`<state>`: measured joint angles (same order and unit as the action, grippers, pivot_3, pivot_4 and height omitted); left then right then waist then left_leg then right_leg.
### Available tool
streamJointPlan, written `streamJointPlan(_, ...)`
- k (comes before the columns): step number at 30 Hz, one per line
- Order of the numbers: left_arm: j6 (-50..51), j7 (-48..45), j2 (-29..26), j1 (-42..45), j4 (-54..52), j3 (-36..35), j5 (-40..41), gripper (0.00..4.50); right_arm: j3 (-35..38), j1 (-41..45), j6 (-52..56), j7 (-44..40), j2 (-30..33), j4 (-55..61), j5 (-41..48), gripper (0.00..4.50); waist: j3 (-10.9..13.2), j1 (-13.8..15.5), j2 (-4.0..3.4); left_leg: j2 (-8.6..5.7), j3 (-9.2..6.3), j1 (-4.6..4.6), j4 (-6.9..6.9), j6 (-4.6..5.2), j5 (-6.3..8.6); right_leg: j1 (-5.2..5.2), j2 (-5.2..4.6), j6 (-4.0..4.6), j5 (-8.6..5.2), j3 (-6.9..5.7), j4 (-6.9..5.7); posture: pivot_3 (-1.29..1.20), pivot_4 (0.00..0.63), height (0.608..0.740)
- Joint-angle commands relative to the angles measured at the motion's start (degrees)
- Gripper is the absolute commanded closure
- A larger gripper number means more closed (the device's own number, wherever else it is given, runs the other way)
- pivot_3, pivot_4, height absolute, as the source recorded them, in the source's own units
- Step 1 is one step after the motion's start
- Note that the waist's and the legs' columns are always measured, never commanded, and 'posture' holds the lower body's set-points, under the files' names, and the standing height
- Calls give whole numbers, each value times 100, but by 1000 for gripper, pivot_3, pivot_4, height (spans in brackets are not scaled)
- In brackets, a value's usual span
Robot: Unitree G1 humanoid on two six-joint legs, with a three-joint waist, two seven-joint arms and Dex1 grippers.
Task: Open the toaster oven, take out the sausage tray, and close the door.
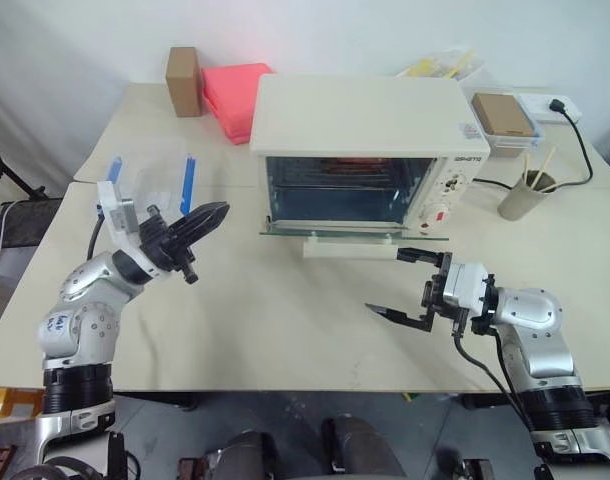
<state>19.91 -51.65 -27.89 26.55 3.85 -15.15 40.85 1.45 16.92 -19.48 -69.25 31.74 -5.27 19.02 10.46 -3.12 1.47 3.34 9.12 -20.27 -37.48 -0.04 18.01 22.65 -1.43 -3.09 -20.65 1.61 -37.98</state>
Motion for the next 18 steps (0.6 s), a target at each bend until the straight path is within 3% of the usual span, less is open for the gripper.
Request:
streamJointPlan(1,-757,234,481,694,749,530,-794,4482,3,75,-199,-22,113,108,0,0,0,38,1,0,0,0,-9,0,0,-2,0,0,0,0,-5,0,150,740)
streamJointPlan(9,-1038,-305,815,952,1295,1053,-1205,4482,208,-321,-272,292,250,300,-36,0,1,13,2,9,4,-8,-25,8,7,3,6,-2,0,2,-9,0,150,740)
streamJointPlan(18,-1131,-752,805,726,1374,1500,-1616,4482,1089,-2069,-674,1023,532,387,-305,0,1,161,2,7,4,-8,-43,10,10,-7,3,-2,0,3,-13,0,150,740)
